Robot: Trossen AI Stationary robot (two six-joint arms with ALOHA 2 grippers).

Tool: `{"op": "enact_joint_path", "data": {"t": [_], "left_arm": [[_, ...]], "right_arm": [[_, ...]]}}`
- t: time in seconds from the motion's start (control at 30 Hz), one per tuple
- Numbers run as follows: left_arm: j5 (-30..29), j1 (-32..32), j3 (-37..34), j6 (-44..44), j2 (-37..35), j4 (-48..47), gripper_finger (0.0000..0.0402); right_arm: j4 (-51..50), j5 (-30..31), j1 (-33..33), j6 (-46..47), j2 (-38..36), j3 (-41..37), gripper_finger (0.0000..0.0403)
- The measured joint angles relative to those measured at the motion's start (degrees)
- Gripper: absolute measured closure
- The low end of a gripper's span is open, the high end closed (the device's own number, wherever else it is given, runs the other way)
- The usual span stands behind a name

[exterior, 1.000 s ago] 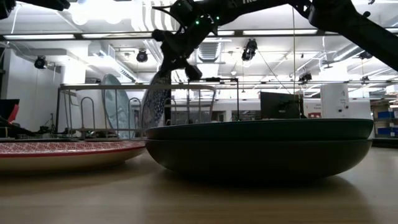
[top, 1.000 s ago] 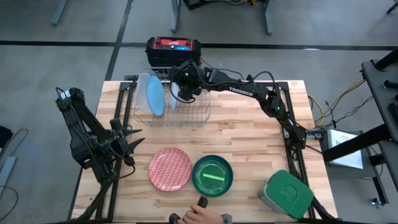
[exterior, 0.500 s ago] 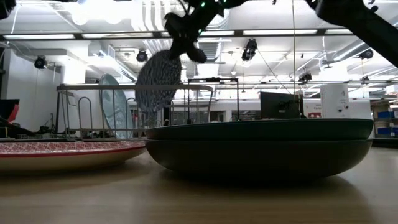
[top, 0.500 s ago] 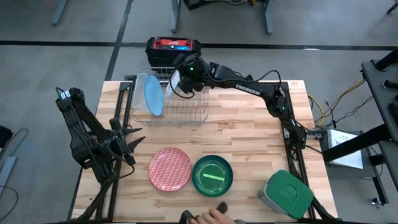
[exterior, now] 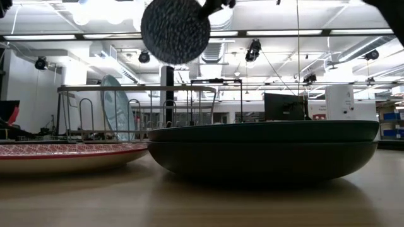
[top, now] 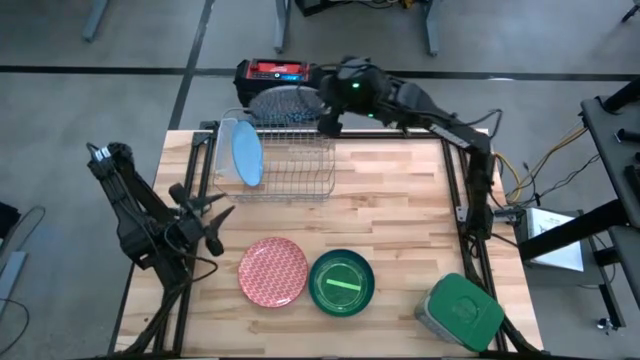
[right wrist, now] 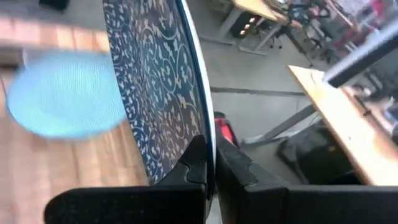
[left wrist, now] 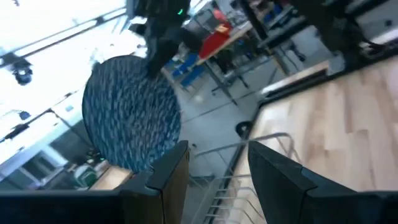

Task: Sort dishes
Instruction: Put the blue patterned plate into the dish rack

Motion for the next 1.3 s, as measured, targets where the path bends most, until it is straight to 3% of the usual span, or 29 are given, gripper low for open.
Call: {"op": "enact_joint_path", "data": {"t": [0.17,0.3,0.53,0.67,0.73,0.83,0.9,1.07,1.2,1.3], "left_arm": [[0.0,5.9,0.0,-0.4,-1.2,-0.2,0.0245],[0.0,7.4,0.0,0.1,-1.6,-0.2,0.0245],[1.0,6.9,1.7,4.2,-0.9,1.2,0.0245],[2.9,6.7,4.9,11.6,0.7,7.7,0.0245],[6.6,6.8,7.5,17.3,2.0,12.9,0.0245],[17.2,7.1,12.1,28.5,4.0,20.1,0.0245],[23.7,7.3,15.7,35.0,4.6,23.8,0.0245],[32.6,8.1,22.9,48.5,3.8,33.9,0.0245],[43.3,10.2,23.1,58.3,1.4,42.5,0.0245],[43.6,12.9,19.9,58.3,-1.1,45.0,0.0245]], "right_arm": [[-0.8,-3.3,4.2,7.8,-5.2,-4.3,0.0403],[-0.5,-1.1,9.9,12.1,-10.0,-11.1,0.0403],[0.4,19.8,20.6,23.0,-20.9,-28.3,0.0403],[1.6,25.6,25.7,32.8,-28.1,-38.1,0.0403],[3.3,28.4,28.1,36.9,-31.1,-43.1,0.0403],[9.1,29.6,30.5,39.7,-34.8,-50.7,0.0403],[15.2,29.6,31.8,39.7,-37.0,-55.5,0.0403],[34.5,29.8,35.3,35.5,-41.1,-67.1,0.0403],[51.6,29.9,38.7,29.9,-42.1,-75.4,0.0403],[64.3,29.6,40.4,26.8,-41.7,-80.1,0.0403]]}}
